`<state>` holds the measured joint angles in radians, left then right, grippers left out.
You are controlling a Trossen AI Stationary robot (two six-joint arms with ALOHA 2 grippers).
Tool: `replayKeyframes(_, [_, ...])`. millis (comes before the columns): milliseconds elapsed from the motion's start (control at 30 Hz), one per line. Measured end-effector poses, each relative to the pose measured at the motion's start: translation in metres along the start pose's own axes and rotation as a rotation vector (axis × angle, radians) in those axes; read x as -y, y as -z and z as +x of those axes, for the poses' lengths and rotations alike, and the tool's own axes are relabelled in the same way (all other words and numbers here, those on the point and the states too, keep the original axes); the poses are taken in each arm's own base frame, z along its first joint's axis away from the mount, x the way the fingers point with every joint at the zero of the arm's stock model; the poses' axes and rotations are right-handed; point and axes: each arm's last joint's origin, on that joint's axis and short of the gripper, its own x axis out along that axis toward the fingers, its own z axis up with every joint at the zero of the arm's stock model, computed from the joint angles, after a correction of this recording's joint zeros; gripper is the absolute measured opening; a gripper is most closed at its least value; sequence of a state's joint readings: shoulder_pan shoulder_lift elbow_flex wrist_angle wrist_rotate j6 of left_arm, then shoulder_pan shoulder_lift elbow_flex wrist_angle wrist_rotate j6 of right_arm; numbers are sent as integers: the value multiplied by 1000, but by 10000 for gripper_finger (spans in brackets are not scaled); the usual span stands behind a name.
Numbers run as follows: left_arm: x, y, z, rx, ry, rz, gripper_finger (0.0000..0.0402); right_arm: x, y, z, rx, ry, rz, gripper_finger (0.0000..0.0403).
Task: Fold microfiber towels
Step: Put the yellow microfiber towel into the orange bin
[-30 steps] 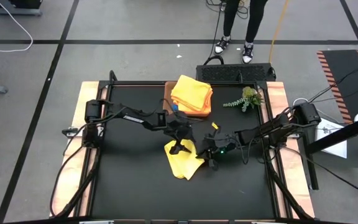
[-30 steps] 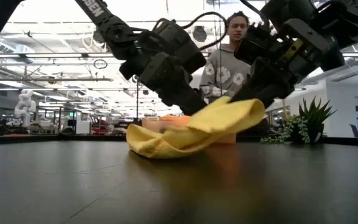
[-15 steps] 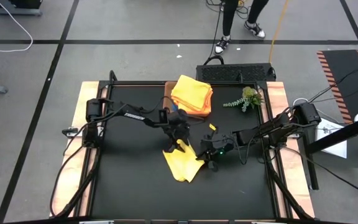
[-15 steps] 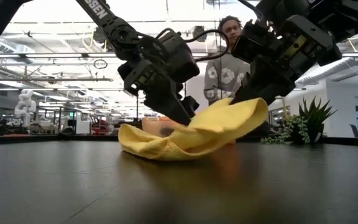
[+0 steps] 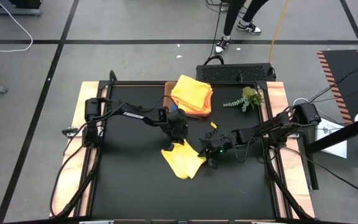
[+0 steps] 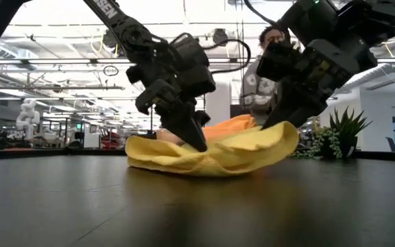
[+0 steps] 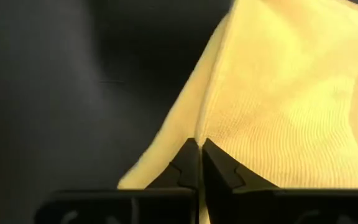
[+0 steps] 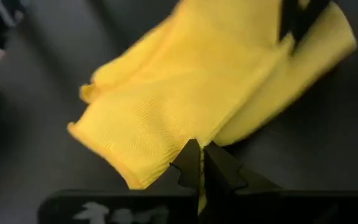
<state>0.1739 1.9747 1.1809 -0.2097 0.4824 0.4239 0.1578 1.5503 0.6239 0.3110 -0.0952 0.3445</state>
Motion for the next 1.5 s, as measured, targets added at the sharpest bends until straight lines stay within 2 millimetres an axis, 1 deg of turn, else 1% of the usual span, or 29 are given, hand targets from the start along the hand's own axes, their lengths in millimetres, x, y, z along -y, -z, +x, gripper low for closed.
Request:
replayKeyframes(100, [3, -7, -11, -24, -98, 4, 4, 6, -2, -7, -7, 67, 17, 0])
replayKeyframes(200, [7, -17, -29, -27, -220, 9, 3, 13, -7, -20, 4, 152, 18, 0])
replayKeyframes(400, [14, -39, -74, 30, -454, 23, 2, 27, -27, -56, 126, 261, -8, 0])
replayKeyframes(533, [12, -47, -98, 89, -588, 18, 2, 39, -42, -79, 225, 316, -34, 0])
replayKeyframes(600, [8, -50, -106, 117, -662, 7, 2, 47, -49, -88, 258, 365, -48, 0])
replayKeyframes(733, [-4, -48, -119, 136, -761, -37, 1, 63, -64, -105, 295, 443, -74, 0])
replayKeyframes(867, [-22, -41, -132, 178, -798, -105, 1, 83, -77, -122, 314, 536, -72, 0])
replayKeyframes(1000, [-37, -33, -143, 213, -807, -148, 1, 105, -81, -135, 328, 605, -53, 0])
replayKeyframes(1133, [-48, -26, -152, 243, -775, -170, 0, 129, -79, -141, 322, 602, -18, 0])
replayKeyframes(1300, [-59, -17, -158, 223, -793, -176, 0, 156, -76, -132, 288, 620, -25, 0])
replayKeyframes(1367, [-66, -12, -158, 219, -810, -176, 0, 165, -75, -129, 282, 629, -38, 0])
replayKeyframes(1500, [-83, 0, -155, 187, -866, -179, 0, 183, -80, -125, 250, 669, -72, 0])
